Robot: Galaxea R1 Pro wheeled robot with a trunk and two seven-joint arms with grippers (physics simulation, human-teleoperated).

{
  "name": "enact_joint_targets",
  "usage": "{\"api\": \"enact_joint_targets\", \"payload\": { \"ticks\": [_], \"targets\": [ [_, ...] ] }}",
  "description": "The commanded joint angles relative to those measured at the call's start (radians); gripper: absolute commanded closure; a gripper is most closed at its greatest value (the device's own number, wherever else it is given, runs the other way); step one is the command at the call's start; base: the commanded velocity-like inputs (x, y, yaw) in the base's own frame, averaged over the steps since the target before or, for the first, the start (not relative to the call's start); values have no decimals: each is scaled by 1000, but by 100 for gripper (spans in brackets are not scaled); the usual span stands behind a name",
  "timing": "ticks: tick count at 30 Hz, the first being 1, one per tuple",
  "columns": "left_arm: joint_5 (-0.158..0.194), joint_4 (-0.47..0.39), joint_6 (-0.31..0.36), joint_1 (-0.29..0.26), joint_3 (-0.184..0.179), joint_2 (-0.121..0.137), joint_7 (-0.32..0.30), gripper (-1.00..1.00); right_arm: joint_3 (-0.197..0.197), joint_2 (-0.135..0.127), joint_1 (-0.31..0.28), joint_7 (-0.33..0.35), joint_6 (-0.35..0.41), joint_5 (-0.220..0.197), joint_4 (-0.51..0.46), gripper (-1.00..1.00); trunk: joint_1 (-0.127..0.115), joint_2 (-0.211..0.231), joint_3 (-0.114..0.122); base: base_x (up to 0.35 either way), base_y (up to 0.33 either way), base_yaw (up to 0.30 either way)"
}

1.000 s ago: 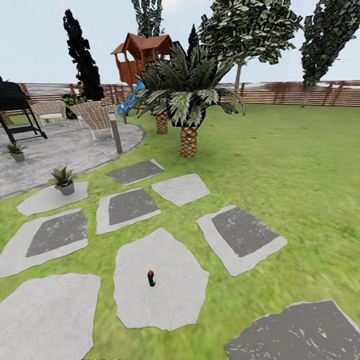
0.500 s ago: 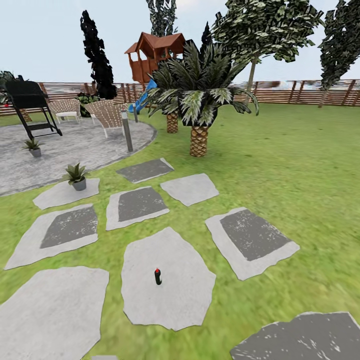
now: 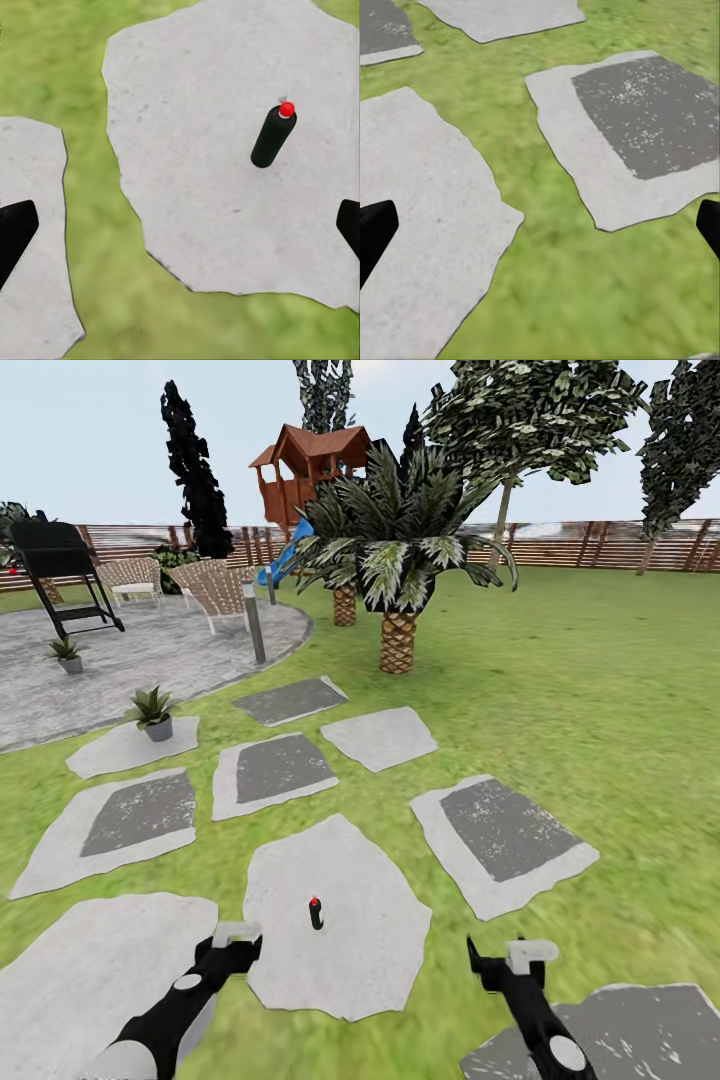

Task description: Pick up the pesticide atomizer in the garden and spray insectifuge to fully cover both potted plants in the garden.

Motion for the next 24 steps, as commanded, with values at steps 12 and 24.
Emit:
{"api": "enact_joint_targets", "payload": {
  "ticks": [12,24],
  "targets": [
    [0,-9,-63,7,7,9,11,-100,1,0,-34,8,20,1,12,-100,0,0,-1,54,-29,0],
    [0,-9,-64,5,5,11,10,-100,0,-1,-34,7,20,1,11,-100,0,0,-1,188,-214,0]
  ]
}}
